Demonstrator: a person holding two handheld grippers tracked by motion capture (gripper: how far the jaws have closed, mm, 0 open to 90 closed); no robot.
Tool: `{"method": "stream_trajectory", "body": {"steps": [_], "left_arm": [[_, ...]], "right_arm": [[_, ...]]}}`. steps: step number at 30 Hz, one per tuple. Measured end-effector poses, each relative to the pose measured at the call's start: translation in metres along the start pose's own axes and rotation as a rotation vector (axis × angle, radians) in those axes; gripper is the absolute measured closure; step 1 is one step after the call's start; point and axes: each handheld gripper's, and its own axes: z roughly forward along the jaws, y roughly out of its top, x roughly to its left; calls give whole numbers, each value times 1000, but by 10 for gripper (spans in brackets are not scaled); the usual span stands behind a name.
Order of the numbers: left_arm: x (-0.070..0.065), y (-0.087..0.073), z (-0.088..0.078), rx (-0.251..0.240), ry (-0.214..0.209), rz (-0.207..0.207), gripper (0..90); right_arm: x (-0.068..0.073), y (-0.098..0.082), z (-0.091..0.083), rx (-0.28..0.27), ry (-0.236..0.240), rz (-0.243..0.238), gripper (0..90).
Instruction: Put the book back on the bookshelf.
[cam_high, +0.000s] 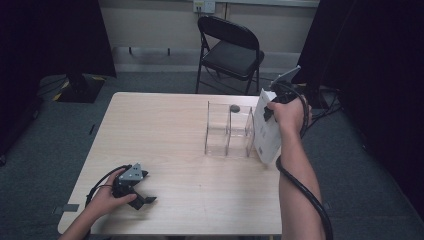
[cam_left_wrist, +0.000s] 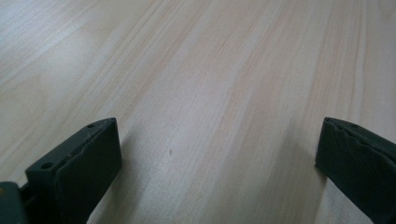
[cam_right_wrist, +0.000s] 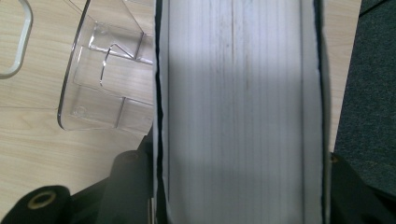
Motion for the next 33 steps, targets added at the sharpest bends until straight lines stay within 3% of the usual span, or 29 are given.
{"method": "stream_trajectory", "body": {"steps": [14, 33], "left_arm": [[0, 0, 0, 0, 0, 0, 0], [0, 0, 0, 0, 0, 0, 0]], "right_arm": [[0, 4, 7, -14, -12, 36, 522], [4, 11, 18, -16, -34, 48, 522]]}}
